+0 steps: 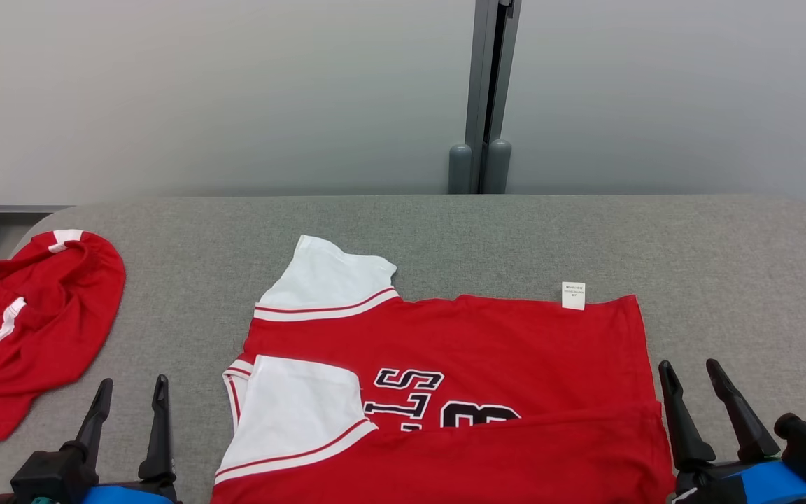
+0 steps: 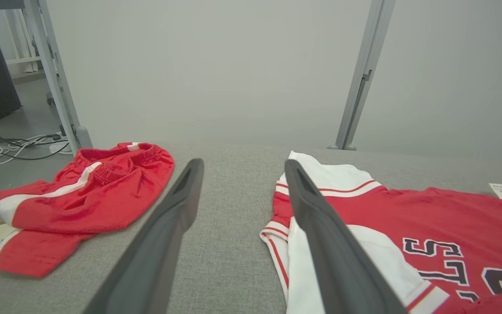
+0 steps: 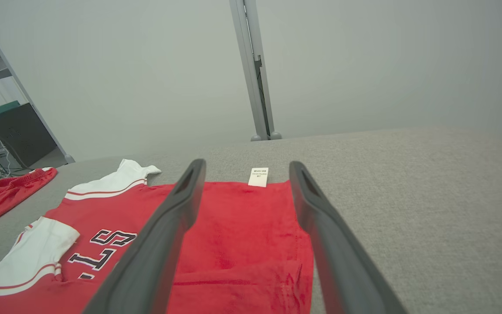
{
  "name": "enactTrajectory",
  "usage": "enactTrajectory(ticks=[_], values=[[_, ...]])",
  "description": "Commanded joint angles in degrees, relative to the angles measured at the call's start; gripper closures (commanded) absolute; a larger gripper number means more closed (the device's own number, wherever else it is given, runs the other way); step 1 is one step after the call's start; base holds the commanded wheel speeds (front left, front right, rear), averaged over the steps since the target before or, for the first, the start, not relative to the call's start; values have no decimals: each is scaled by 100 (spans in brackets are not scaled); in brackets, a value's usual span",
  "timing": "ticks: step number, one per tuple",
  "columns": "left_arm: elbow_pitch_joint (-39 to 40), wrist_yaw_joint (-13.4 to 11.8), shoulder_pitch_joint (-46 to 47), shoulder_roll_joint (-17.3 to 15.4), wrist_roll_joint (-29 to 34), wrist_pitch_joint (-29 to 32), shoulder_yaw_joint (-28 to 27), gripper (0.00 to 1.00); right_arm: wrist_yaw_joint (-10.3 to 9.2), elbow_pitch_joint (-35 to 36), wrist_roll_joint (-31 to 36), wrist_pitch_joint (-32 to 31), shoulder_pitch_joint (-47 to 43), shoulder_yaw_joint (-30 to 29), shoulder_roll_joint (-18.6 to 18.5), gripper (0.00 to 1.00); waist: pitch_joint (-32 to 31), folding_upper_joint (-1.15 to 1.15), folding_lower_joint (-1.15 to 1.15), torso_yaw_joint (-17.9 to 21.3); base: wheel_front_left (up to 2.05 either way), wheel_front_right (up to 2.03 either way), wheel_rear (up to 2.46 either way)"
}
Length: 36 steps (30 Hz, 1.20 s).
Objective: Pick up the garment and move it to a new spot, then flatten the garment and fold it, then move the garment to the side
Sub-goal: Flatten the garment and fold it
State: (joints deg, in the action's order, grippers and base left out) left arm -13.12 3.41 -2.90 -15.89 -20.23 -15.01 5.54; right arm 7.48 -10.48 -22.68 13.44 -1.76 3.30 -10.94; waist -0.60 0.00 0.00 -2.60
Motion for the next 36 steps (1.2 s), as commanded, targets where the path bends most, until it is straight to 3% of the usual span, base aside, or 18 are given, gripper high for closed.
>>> enactTrajectory(ticks=[1, 13, 36], values=[[-53, 30, 94, -2, -53, -9, 4, 0, 3, -3, 67, 3, -82, -26, 26, 0, -12, 0, 0, 6, 0, 0, 0], [34, -104, 155, -168, 117, 167, 130, 0, 3, -5, 262, -113, -180, -127, 138, 0, -95, 0, 0, 12, 0, 0, 0], [312, -268, 9, -250, -163, 174, -76, 0, 3, 7, 328, -204, -206, -265, 197, 0, -72, 0, 0, 55, 0, 0, 0]])
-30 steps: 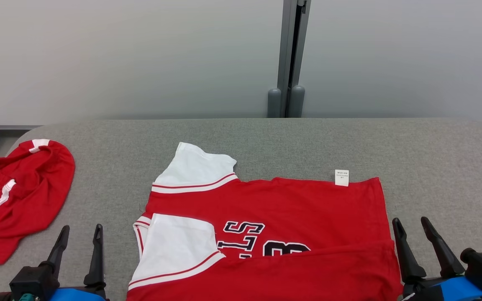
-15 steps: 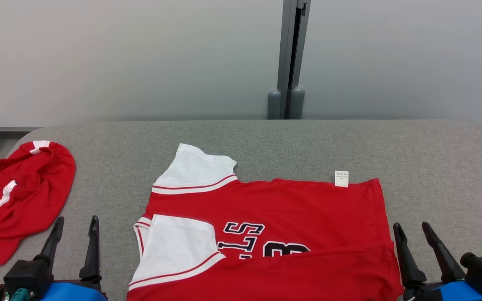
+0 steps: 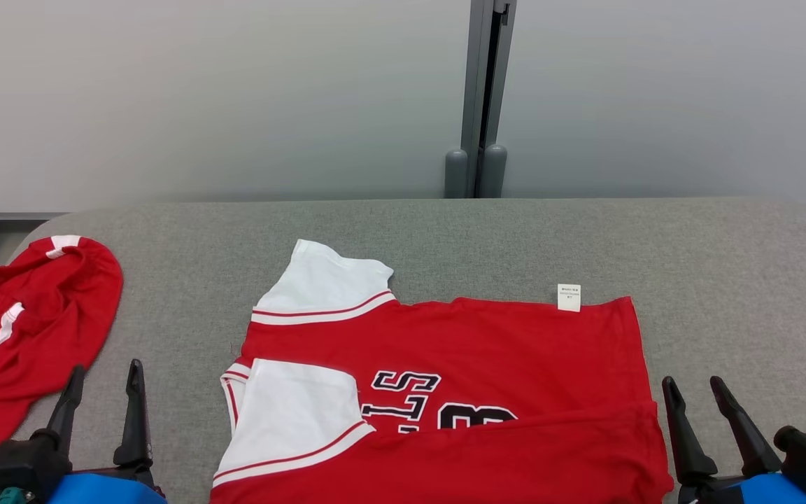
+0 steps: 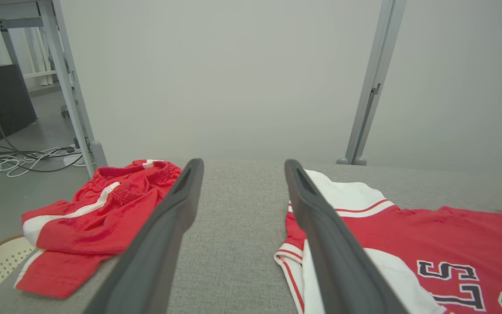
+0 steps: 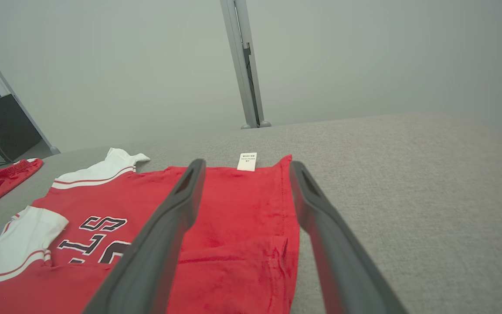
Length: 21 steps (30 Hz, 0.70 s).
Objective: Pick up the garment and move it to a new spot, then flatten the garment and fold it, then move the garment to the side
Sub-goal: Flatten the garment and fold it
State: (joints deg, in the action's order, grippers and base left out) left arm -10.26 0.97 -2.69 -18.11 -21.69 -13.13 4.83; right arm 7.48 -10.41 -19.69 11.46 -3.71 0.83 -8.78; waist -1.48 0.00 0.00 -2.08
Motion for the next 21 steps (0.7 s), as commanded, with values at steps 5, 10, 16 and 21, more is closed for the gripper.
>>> enactTrajectory(ticks=[5, 10, 16, 21], values=[[-2, 105, 600, -110, -141, 39, -77, 0, 3, 10, 68, -74, 368, 26, -178, 0, 220, 0, 0, 52, 0, 0, 0], [-182, 364, 1885, -321, -114, 362, 129, 0, 3, -86, 63, -338, 1305, 239, -564, 0, 772, 0, 0, 243, 0, 0, 0], [-944, 609, 3771, -463, -169, 938, 744, 0, 3, -588, -89, -938, 2737, 618, -906, 0, 1550, 0, 0, 520, 0, 0, 0], [-1889, 665, 4961, -620, -322, 1456, 1577, 0, 2, -1070, -273, -1223, 3675, 1076, -948, 0, 2074, 0, 0, 729, 0, 0, 0]])
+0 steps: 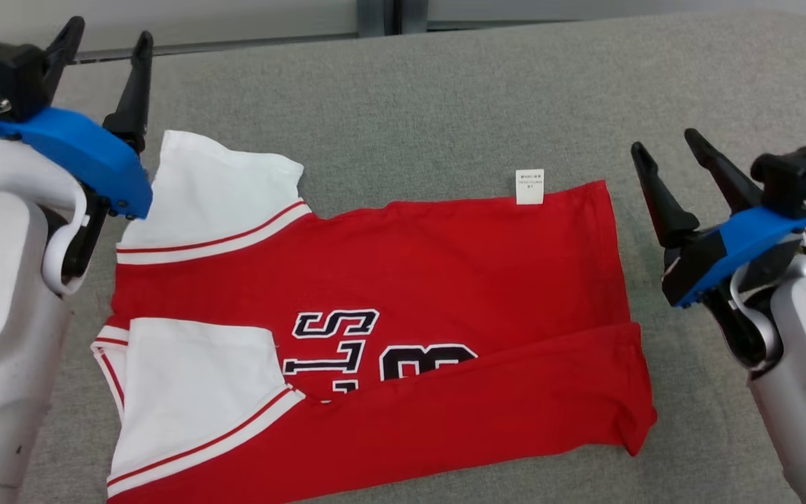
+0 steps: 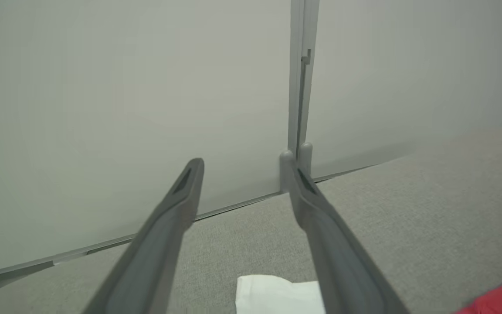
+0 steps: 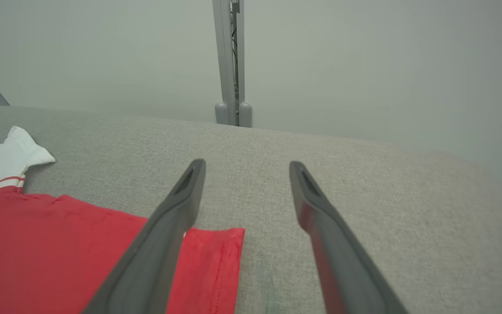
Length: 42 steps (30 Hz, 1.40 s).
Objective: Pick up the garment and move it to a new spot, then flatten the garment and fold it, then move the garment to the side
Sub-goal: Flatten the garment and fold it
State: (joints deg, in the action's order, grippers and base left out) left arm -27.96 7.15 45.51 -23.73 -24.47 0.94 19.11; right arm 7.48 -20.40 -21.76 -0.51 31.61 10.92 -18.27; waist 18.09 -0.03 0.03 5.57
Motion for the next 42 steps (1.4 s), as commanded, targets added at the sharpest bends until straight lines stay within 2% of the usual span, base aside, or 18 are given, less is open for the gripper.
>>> enactTrajectory(ticks=[1, 7, 11, 15, 22, 23, 25, 31, 34, 42], values=[[-303, 45, 320, -100, -150, 131, 324, 0, 2, -167, -93, -54, 279, 179, -12, 0, 205, 3, -3, 1, 0, 0, 0], [-1267, 32, 987, -315, -746, 570, 1319, 0, 2, -649, -411, -55, 848, 714, 23, 0, 591, 3, -3, 128, 0, 0, 0], [-1712, 33, 1224, -392, -1172, 798, 1713, 0, 2, -829, -691, -25, 1095, 1018, 64, 0, 794, 3, -3, 186, 0, 0, 0], [-2067, 33, 1386, -440, -1461, 819, 2004, 0, 2, -920, -853, 60, 1270, 1274, 18, 0, 971, 3, -3, 256, 0, 0, 0], [-2601, 34, 1378, -339, -2123, 931, 2247, 0, 2, -812, -1107, 98, 1434, 1616, -69, 0, 1089, 3, -3, 377, 0, 0, 0], [-2647, 34, 1377, -328, -2192, 920, 2283, 11, 2, -778, -1152, 67, 1412, 1655, -90, 0, 1080, 3, -3, 381, 0, 0, 0], [-2700, 34, 1385, -316, -2248, 855, 2407, 100, 2, -684, -1256, 2, 1333, 1710, -164, 0, 1049, 3, -3, 379, 0, 0, 0], [-2685, 32, 1481, -301, -2422, 535, 2712, 100, 2, -419, -1574, -374, 999, 1732, -403, 0, 892, 3, -3, 339, 0, 0, 0], [-2647, 33, 1534, -289, -2517, 391, 2844, 100, 2, -435, -1504, -516, 923, 1664, -504, 0, 867, 3, -3, 302, 0, 0, 0], [-2601, 33, 1670, -234, -2681, 171, 3168, 100, 3, -911, -1376, -741, 1080, 1605, -259, 0, 940, 3, -3, 177, 0, 0, 0]])
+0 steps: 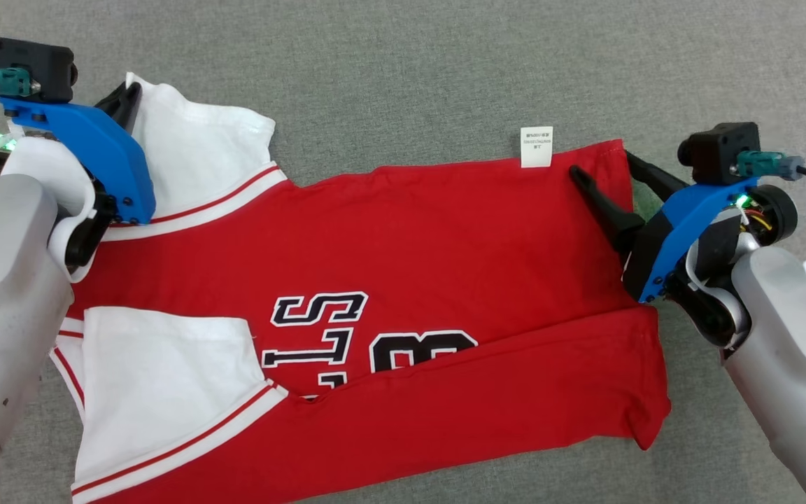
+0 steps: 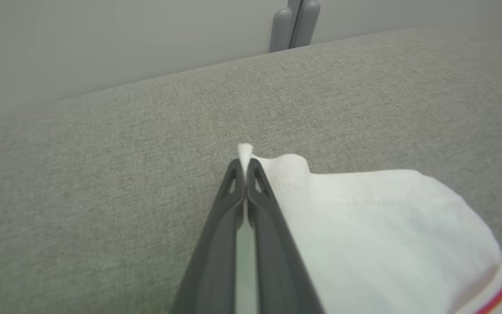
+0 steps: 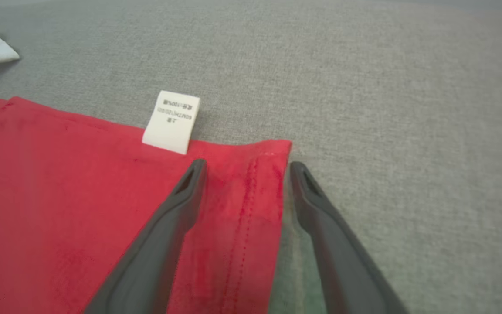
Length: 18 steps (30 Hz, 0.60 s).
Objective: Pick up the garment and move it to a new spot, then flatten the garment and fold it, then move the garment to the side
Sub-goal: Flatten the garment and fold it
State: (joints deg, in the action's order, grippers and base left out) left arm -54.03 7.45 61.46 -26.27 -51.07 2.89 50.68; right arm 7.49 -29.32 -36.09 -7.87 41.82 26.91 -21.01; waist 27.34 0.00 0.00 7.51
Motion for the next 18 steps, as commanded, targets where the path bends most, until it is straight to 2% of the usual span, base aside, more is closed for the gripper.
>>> enactTrajectory(ticks=[1, 3, 6, 7, 8, 9, 18], values=[[21, 2, 108, 38, -33, -56, 74, 100, 1, -117, 129, -9, 125, 31, 10, 0, 30, 0, 0, -44, 0, 0, 0], [30, 3, 157, 65, -96, -156, 193, 100, 1, -432, 121, 13, 259, 81, 174, 0, 42, 0, 0, -86, 0, 0, 0], [14, 3, 172, 89, -163, -242, 318, 100, 1, -785, 176, 19, 393, 147, 234, 0, 38, 0, 0, -128, 0, 0, 0], [11, 3, 182, 108, -195, -274, 351, 100, 1, -909, 213, 20, 431, 179, 247, 44, 31, 0, 0, -148, 0, 0, 0], [8, 3, 194, 122, -216, -304, 389, 100, 1, -995, 220, 61, 473, 203, 269, 74, 22, 0, 0, -163, 0, 0, 0], [8, 3, 205, 134, -243, -338, 430, 100, 1, -1066, 208, 107, 500, 214, 290, 100, 3, 0, 0, -180, 0, 0, 0], [165, 2, 77, 123, -429, -1117, 548, 100, 1, -1401, 95, 925, 548, 257, 318, 100, -420, 0, 0, -318, 0, 0, 0]])
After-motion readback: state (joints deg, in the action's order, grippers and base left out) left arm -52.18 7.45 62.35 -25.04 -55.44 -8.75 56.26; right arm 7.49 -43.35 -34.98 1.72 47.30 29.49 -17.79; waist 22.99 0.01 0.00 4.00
